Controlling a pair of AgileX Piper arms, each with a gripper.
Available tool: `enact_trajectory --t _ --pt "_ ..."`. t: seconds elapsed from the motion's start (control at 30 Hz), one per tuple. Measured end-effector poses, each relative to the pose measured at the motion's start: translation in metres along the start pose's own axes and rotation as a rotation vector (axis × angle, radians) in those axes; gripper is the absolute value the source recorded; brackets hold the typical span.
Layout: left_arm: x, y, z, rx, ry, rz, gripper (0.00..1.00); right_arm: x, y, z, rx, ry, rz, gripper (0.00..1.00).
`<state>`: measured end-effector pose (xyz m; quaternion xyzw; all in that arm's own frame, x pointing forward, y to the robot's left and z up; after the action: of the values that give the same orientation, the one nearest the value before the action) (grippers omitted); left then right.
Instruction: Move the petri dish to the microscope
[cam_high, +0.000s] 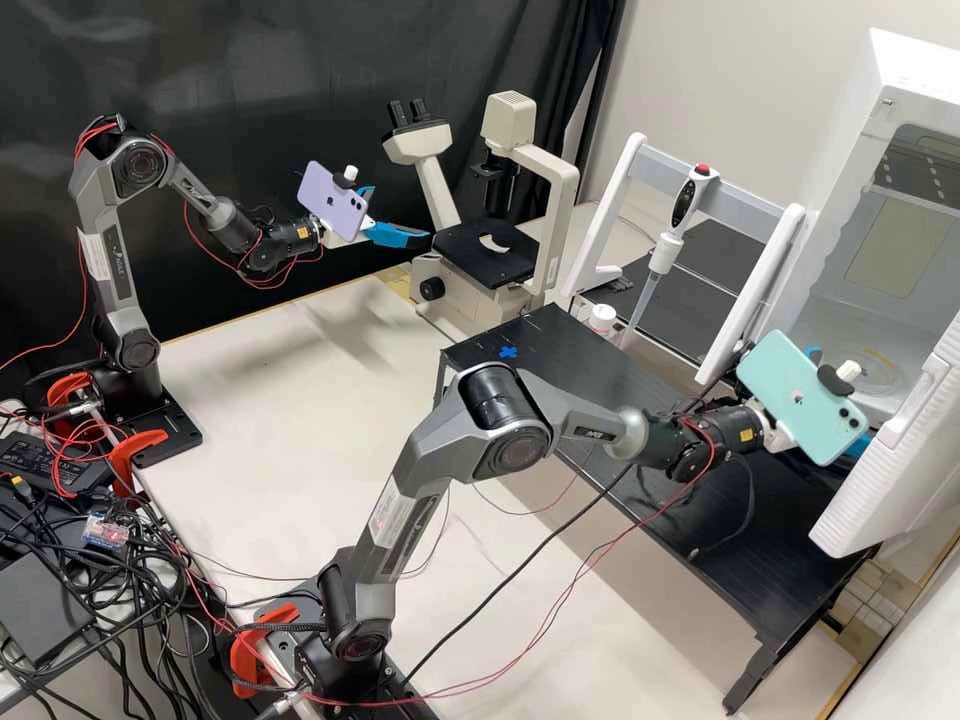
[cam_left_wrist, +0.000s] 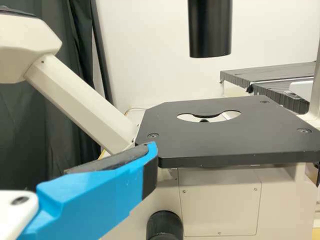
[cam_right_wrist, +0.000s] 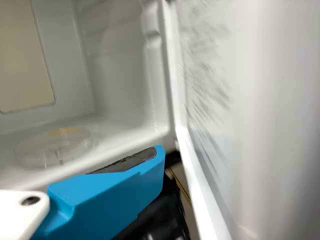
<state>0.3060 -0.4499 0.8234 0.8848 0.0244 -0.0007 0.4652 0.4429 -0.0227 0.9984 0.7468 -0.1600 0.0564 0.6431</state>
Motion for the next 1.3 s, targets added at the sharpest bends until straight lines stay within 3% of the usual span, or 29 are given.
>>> enact_trajectory --t 0.37,0.53,0.77,1.07,1.3 --pt "0.0 0.0 0.0 0.0 0.0 0.0 1.0 0.042 -0.015 -0.028 -0.009 0.053 -0.05 1.0" --pt "0.0 0.0 0.0 0.0 0.0 0.0 1.0 0.057 -0.03 -0.021 -0.013 0.023 -0.082 1.0" --pt "0.0 0.0 0.0 0.0 0.0 0.0 1.0 0.076 -0.048 -0.005 -0.097 -0.002 -0.129 1.0" --pt "0.0 0.0 0.0 0.0 0.0 0.0 1.0 0.087 -0.054 0.002 -0.168 0.002 -0.125 1.0" --pt "0.0 0.0 0.0 0.0 0.0 0.0 1.0 0.092 -0.055 0.002 -0.165 0.015 -0.123 1.0"
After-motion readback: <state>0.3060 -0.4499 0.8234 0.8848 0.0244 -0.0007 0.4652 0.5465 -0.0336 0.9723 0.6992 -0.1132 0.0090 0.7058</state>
